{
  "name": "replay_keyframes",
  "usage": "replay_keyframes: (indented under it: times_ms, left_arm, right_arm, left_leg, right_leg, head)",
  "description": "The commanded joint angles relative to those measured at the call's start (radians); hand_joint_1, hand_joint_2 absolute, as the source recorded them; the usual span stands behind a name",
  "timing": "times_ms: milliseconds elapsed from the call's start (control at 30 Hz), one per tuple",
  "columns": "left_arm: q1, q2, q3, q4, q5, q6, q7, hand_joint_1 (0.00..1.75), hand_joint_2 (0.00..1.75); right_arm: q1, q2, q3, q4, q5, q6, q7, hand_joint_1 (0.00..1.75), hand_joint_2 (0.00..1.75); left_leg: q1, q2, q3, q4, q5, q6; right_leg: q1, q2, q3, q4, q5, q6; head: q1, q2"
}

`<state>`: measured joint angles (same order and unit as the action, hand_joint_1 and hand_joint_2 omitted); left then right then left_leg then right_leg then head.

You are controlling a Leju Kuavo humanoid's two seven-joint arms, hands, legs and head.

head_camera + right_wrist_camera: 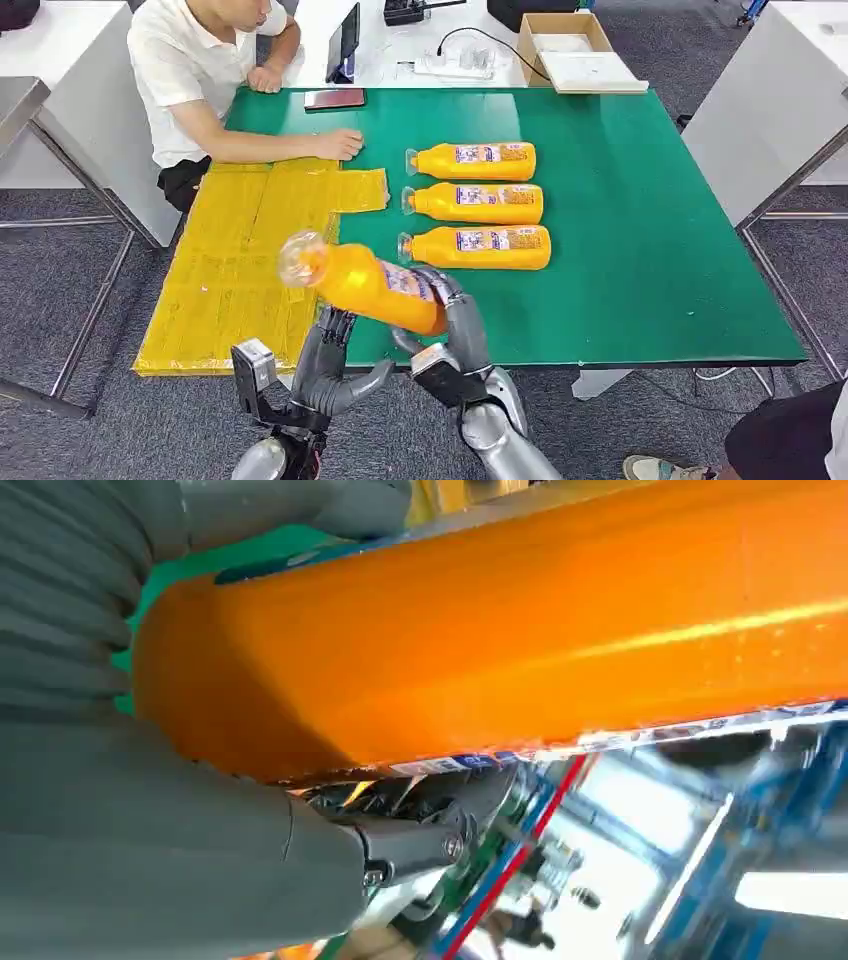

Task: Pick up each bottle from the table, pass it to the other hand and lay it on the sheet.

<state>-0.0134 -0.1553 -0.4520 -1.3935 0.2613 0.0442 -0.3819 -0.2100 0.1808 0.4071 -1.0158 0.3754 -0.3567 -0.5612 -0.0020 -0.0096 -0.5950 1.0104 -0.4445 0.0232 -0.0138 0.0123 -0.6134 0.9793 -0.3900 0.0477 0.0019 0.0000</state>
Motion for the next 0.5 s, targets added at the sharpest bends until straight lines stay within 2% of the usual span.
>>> replay_keyframes:
  times_ms: [33,333,500]
  left_arm:
    - [-0.061,-0.025,0.050,0.100,0.107,0.034,0.058,0.00,1.75]
    - [-0.064,-0.037,0.075,0.069,0.186,0.041,0.058,0.00,1.75]
    - [-0.064,-0.049,0.086,0.024,0.265,0.033,0.059,0.00,1.75]
  right_arm:
    - [-0.052,0.073,0.220,0.242,0.079,-0.048,-0.024,1.75,1.75]
    - [-0.046,0.079,0.292,0.246,0.065,-0.032,-0.026,1.75,1.75]
    - [-0.065,0.099,0.334,0.314,-0.014,0.008,-0.060,1.75,1.75]
  left_leg:
    - [0.001,0.002,0.004,-0.001,-0.001,-0.002]
    - [0.001,0.001,0.002,0.000,-0.001,-0.001]
    - [0.001,0.000,0.002,0.000,-0.002,-0.002]
  right_leg:
    - [0.001,0.000,0.004,-0.001,-0.001,-0.002]
    - [0.001,-0.001,0.002,-0.001,-0.001,-0.002]
    - [0.001,-0.001,0.002,0.000,-0.002,-0.002]
  head:
    - [0.000,0.000]
    - [0.000,0.000]
    - [0.000,0.000]
